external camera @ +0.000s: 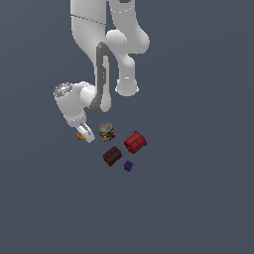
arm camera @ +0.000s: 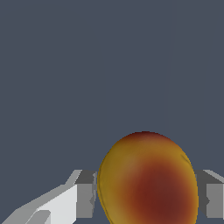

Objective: Pick up a designated object from a clutter of objects.

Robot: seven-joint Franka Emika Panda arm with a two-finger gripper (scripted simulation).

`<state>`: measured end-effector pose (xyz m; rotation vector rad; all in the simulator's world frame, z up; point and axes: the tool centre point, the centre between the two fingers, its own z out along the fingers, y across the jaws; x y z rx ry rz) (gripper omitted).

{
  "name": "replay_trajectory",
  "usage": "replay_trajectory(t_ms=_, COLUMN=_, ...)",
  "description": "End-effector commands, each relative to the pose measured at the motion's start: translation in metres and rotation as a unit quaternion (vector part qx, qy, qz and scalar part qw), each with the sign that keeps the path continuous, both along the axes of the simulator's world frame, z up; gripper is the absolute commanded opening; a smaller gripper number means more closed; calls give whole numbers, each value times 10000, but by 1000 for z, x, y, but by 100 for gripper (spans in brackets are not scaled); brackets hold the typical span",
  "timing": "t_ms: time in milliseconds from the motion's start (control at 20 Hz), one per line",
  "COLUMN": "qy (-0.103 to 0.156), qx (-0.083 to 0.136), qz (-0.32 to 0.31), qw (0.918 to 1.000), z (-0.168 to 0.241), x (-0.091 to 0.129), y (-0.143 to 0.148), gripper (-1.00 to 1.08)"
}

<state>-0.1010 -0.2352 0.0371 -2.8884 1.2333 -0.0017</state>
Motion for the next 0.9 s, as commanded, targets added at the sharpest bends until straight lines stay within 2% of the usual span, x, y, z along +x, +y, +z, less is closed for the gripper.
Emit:
replay_trajectory(t_ms=0, qy=8, qx=0, qz=-7, qw=10000, z=-1, x=-1, y=-1, gripper=-100)
replay_trajectory(t_ms=500, qy=-2, qx=0, qz=1, qw=10000, z=4, x=1, y=3, gripper=-100)
replay_trajectory(t_ms=850, qy=-1, qx=2, qz=-2, qw=10000, z=26, x=9, y=23, gripper=-100)
